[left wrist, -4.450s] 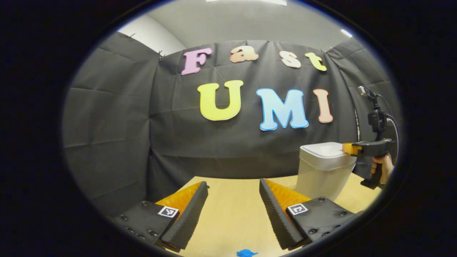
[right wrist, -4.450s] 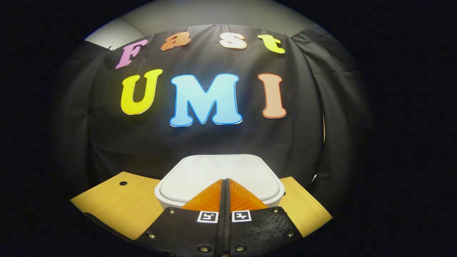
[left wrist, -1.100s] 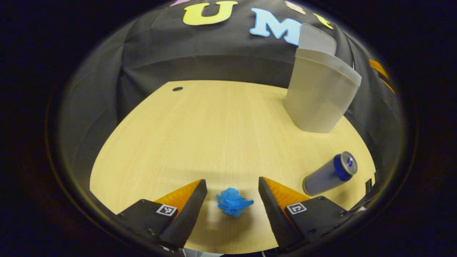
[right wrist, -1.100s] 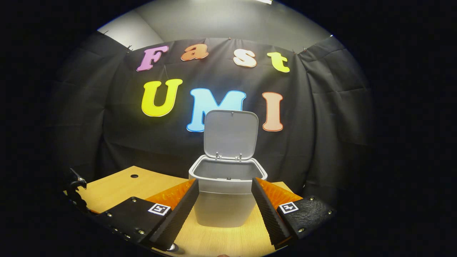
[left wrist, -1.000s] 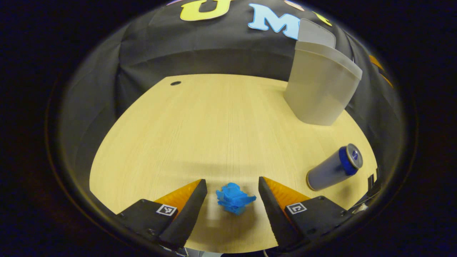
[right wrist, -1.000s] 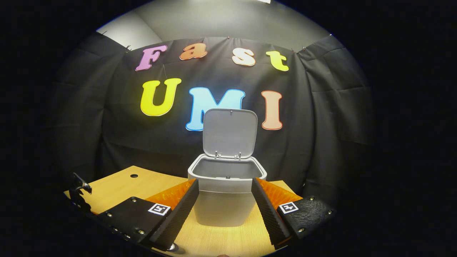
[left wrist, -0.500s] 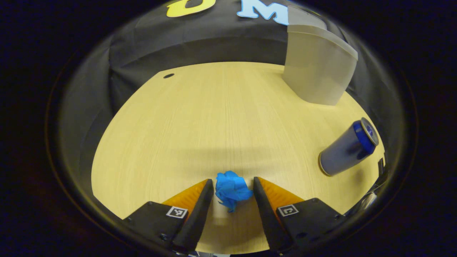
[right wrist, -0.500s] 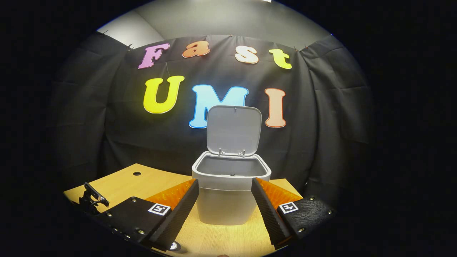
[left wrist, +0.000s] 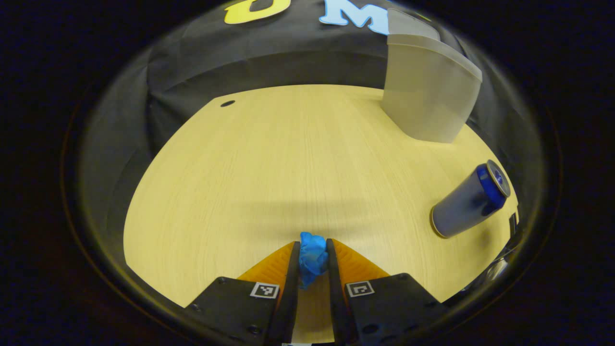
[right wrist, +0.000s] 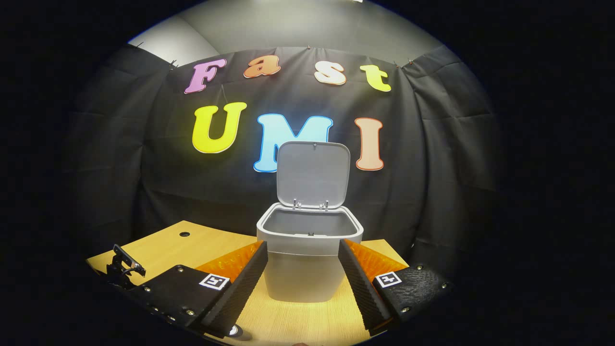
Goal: Press the lid of the desktop garbage bin to open it, pick up the crumpled paper on the desktop and throw it into the bin, then pick up the pop can on the desktop and drop it into the bin, and finally close the garbage bin lid.
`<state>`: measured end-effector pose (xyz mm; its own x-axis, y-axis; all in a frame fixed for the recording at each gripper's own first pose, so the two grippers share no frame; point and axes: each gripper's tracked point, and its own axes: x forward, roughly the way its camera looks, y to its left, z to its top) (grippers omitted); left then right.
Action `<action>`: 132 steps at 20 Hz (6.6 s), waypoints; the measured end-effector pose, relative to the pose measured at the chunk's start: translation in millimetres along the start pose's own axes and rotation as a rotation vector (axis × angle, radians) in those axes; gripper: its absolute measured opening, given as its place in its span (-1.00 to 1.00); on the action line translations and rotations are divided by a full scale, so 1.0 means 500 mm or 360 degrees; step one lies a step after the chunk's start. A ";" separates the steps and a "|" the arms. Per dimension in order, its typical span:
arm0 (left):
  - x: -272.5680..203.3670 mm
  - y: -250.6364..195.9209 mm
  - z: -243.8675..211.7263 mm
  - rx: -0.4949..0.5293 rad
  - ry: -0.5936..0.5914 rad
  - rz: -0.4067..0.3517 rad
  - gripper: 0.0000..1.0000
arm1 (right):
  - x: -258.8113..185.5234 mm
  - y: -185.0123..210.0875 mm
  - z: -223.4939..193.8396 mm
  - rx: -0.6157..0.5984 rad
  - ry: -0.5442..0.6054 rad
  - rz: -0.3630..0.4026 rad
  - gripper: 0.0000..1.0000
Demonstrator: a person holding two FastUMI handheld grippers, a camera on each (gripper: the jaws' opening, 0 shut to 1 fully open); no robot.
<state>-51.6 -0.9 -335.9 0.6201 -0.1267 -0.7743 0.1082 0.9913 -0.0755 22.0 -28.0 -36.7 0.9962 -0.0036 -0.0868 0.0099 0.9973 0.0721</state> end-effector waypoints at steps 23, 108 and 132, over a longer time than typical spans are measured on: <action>-0.184 -0.205 0.472 0.0200 -0.0778 -0.0278 -0.49 | -0.026 -0.092 -0.007 0.0104 -0.0030 -0.0159 0.89; -0.361 -0.112 0.635 0.0100 -0.1352 -0.0096 1.00 | -0.109 0.262 -0.451 0.0031 0.1107 0.0611 0.83; -0.354 -0.112 0.634 0.0081 -0.1345 -0.0048 1.00 | 0.029 0.127 -0.007 0.0084 0.0205 0.0475 0.69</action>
<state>78.8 -45.6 4.6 0.9866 -0.1580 -0.0410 0.1562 0.9867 -0.0442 37.0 35.4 -36.8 0.9367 0.3008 -0.1790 -0.2730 0.9479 0.1643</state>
